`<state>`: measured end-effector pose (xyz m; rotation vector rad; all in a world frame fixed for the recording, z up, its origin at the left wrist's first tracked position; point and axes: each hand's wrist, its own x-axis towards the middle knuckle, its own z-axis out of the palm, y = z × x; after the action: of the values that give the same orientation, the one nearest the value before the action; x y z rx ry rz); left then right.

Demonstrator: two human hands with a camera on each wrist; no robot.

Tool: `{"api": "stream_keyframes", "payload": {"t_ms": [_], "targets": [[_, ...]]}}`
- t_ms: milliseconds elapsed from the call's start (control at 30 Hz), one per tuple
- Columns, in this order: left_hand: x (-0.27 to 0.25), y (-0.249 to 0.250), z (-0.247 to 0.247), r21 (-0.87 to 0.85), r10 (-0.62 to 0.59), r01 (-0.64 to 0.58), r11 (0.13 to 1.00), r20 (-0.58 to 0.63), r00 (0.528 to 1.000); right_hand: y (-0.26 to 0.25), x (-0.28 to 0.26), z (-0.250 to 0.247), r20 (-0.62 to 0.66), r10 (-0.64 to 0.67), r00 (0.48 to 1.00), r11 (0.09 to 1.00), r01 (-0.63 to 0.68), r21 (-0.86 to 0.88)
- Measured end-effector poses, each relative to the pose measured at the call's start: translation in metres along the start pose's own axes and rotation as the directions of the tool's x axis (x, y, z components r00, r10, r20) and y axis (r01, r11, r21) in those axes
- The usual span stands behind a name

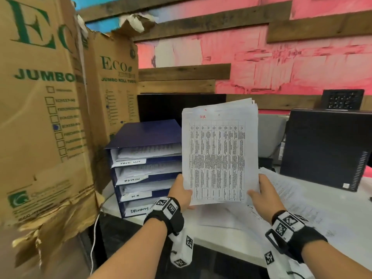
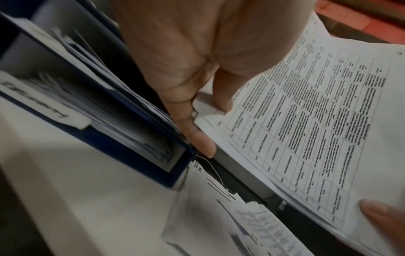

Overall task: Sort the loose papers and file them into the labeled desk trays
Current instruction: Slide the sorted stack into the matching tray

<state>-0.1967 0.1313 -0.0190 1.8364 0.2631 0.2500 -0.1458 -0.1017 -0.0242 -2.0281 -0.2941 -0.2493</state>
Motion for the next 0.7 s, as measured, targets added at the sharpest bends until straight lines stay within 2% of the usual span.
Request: {"api": "stream_keyframes", "payload": {"t_ms": [133,233,400,500,700], "targets": [[-0.016,-0.006,-0.034,0.078,0.06,-0.056,0.995,-0.042,0.997,-0.023,-0.009,0.01,0.038,-0.031,0.999,0.999,0.03,0.031],[-0.024,-0.014,-0.063,0.127,0.092,-0.082,0.989,-0.072,0.993,-0.035,-0.017,0.015,0.19,-0.003,0.982,0.998,-0.01,0.068],[-0.04,-0.041,-0.099,0.284,-0.009,0.009,0.959,-0.004,1.0,-0.04,-0.031,0.039,0.394,0.088,0.915,0.978,-0.154,0.139],[-0.051,-0.063,-0.112,0.359,-0.079,0.061,0.931,0.036,0.996,-0.042,-0.035,0.059,0.444,0.106,0.89,0.987,-0.15,0.064],[-0.064,-0.11,-0.133,0.473,-0.242,0.204,0.857,0.019,0.97,-0.044,-0.043,0.089,0.621,0.217,0.753,0.976,-0.18,-0.123]]}}
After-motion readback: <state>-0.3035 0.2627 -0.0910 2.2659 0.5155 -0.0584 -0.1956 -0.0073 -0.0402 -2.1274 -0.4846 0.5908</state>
